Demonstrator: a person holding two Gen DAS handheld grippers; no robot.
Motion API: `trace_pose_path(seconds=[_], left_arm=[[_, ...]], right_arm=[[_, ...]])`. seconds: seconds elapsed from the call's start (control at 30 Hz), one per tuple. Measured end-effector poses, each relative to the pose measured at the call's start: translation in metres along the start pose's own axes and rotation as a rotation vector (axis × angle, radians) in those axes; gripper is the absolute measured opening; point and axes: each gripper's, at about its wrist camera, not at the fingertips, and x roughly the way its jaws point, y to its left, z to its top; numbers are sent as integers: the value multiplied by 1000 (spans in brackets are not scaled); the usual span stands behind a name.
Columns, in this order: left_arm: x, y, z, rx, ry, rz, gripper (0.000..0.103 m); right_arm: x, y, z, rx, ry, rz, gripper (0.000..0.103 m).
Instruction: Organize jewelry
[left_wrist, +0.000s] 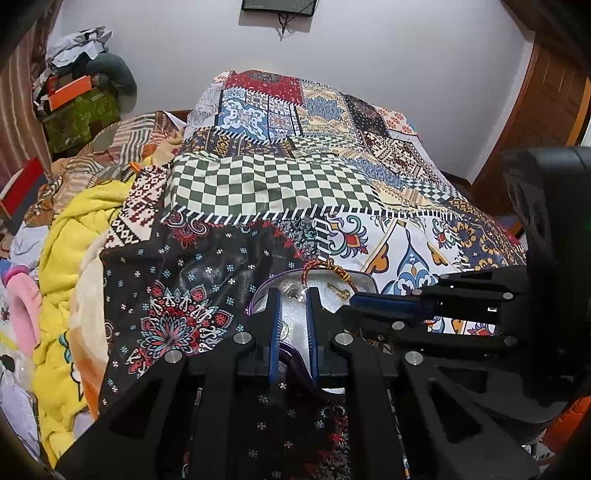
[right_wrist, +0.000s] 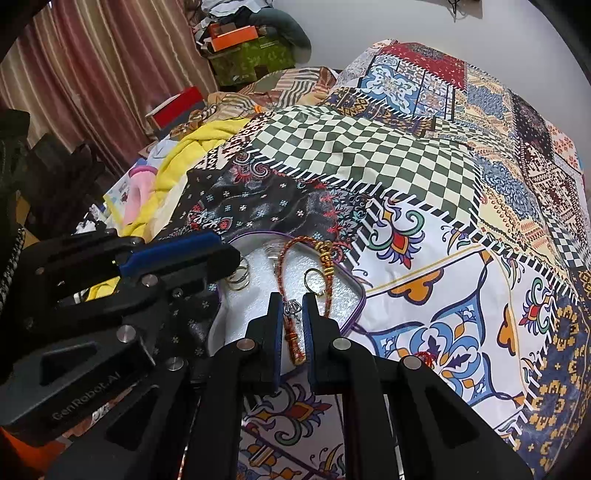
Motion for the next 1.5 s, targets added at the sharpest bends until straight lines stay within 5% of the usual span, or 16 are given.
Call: trace_pose_path(seconds=[0.17,0.4,0.57,0.83,1.5], left_arm=[[-14,-4,2,12,-24,13,10],[-39,-14,5,32,-65,23,10],[-56,-22,5,48,-96,27,22],[-66,-42,0,78,-101,10,27],[0,-100,-28,144,86,-104,28]], right_arm=[[-15,4,1,-1,-21,-10,11],[-51,6,1,-6,-104,-56,27],[-82,1,-3,4,-172,-105,31],[-116,-22,-21,60,-231,-177,33],[-90,-78,-80,163,-82,-250,34]])
